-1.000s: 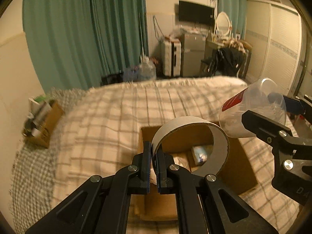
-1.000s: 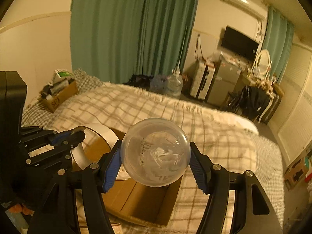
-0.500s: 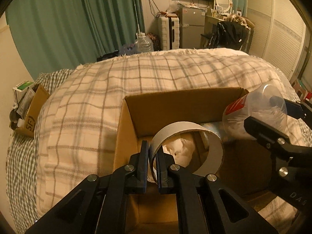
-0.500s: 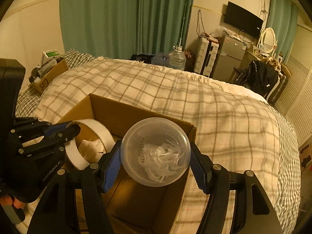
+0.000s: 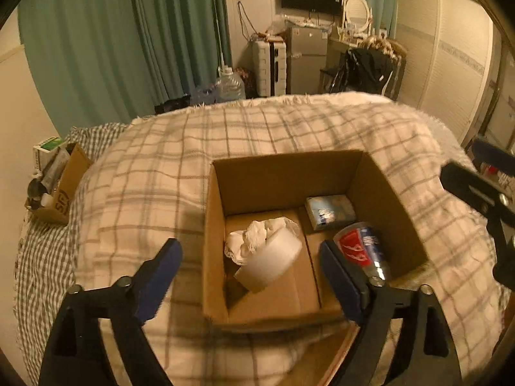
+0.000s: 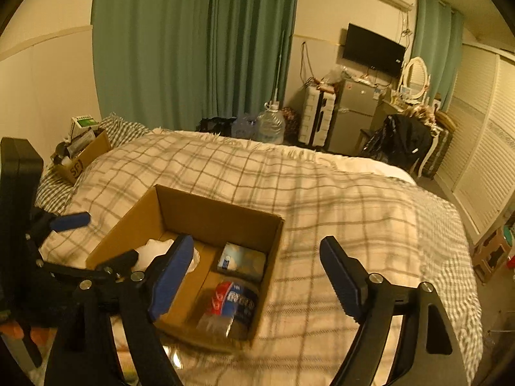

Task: Organize objects
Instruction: 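Carry the tape roll and bottle into the cardboard box and open both tools, then grasp the white ceramic figurine with the right tool while the left tool grasps the light blue clip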

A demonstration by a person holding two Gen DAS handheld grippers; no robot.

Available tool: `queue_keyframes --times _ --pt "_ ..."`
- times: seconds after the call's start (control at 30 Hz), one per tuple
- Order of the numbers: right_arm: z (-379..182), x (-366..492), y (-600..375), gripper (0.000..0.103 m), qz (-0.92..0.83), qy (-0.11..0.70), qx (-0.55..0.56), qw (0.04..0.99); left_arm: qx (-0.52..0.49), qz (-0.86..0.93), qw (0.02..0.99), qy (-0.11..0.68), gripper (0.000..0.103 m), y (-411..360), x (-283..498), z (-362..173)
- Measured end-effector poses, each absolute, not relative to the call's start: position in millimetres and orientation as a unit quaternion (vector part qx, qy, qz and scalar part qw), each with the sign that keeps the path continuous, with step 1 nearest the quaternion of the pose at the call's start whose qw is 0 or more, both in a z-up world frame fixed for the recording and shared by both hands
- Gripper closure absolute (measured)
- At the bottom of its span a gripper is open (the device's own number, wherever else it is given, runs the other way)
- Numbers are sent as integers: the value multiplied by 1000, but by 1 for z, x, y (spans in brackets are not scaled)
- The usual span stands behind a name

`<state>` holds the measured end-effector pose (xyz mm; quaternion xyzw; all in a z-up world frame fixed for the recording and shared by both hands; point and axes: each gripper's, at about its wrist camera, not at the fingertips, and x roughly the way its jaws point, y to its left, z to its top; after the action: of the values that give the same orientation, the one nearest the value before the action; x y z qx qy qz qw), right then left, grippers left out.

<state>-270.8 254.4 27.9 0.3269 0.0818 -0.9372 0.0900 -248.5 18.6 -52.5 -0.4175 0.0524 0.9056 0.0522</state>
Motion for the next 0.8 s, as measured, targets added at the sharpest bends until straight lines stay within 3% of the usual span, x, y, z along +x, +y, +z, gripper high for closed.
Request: queue_keyframes --times 0.23,0.5,0.8 --pt "72 -211 253 0 -953 126 272 40 -357 931 49 58 0 8 -201 -1" --pt "100 -146 247 0 -957 120 259 45 -318 946 46 40 0 -15 -132 24" --pt "47 -89 235 0 -943 81 303 112 -315 949 14 5 0 -48 -74 -16"
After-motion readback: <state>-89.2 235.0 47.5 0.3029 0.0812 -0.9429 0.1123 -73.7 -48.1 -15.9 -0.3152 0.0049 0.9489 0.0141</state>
